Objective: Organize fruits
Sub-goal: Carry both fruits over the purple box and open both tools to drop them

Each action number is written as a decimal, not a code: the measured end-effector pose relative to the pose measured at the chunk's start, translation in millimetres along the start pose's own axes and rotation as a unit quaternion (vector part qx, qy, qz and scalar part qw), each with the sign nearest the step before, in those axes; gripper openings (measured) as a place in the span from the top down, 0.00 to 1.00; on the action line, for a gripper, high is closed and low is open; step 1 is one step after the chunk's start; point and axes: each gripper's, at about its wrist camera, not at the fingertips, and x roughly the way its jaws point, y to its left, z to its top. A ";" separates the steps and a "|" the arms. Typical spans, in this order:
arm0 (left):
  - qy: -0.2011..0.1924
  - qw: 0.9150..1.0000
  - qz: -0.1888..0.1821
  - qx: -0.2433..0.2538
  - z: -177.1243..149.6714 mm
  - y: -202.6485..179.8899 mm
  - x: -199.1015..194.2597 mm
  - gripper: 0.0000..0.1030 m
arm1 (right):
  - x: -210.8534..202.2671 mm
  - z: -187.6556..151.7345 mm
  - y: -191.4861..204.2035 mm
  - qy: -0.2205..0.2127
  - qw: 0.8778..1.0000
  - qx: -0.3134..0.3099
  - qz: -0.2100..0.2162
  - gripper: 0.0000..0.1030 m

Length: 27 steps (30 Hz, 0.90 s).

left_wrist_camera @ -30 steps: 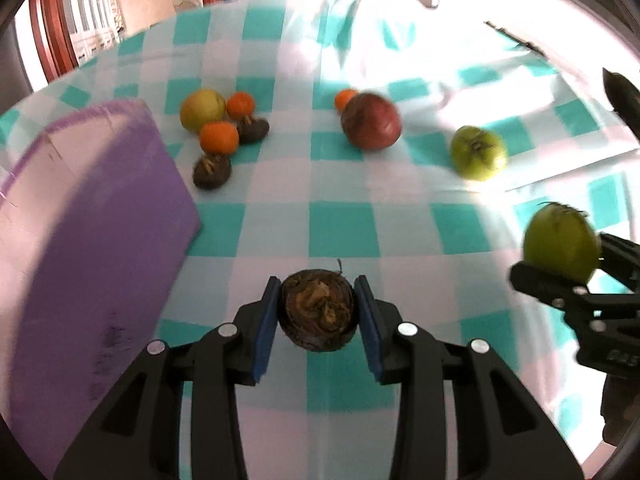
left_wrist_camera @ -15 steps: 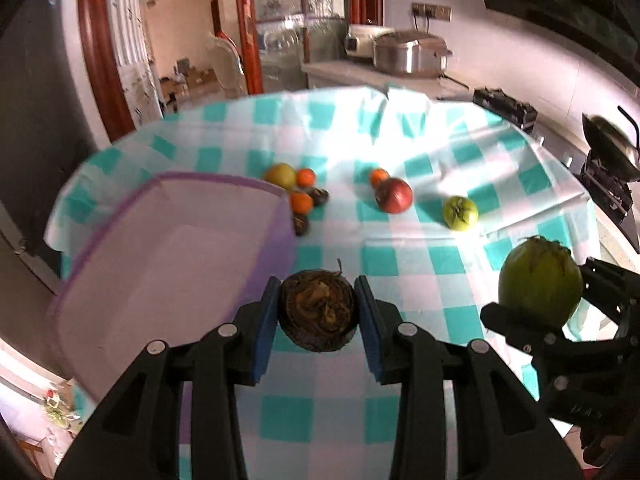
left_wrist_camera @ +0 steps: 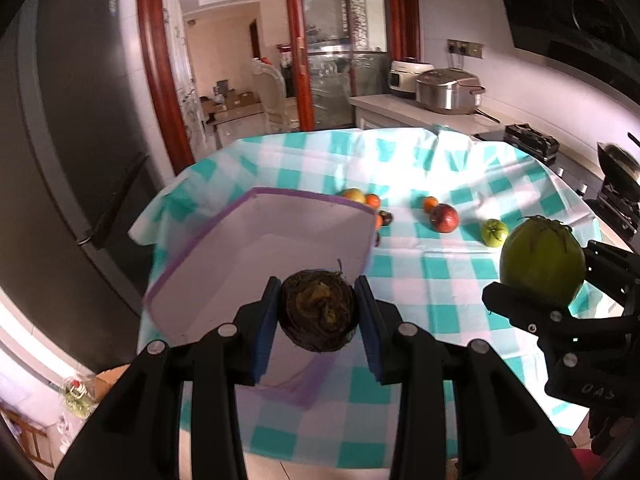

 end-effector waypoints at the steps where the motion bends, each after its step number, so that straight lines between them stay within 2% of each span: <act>1: 0.002 1.000 0.005 -0.006 -2.4 7.1 -3.0 0.63 | 1.3 2.0 6.7 0.001 1.000 -0.005 0.006 0.44; 5: 0.018 0.999 0.012 -0.027 -9.8 25.5 3.0 0.63 | 10.2 5.4 21.0 0.010 1.000 -0.013 0.024 0.44; 10: 0.049 0.997 0.021 -0.057 -21.3 40.4 26.3 0.63 | 39.8 11.2 19.5 0.035 0.998 -0.010 0.041 0.44; 19: 0.088 0.991 0.060 -0.083 -11.8 63.7 78.1 0.63 | 117.0 41.9 6.2 0.074 0.994 0.000 0.081 0.44; 24: 0.128 0.981 0.061 -0.136 -1.0 82.2 128.0 0.63 | 180.2 78.1 12.9 0.119 0.990 -0.018 0.081 0.44; 27: 0.159 0.974 0.061 -0.151 5.4 91.3 163.4 0.63 | 227.1 97.3 19.7 0.166 0.983 -0.040 0.073 0.44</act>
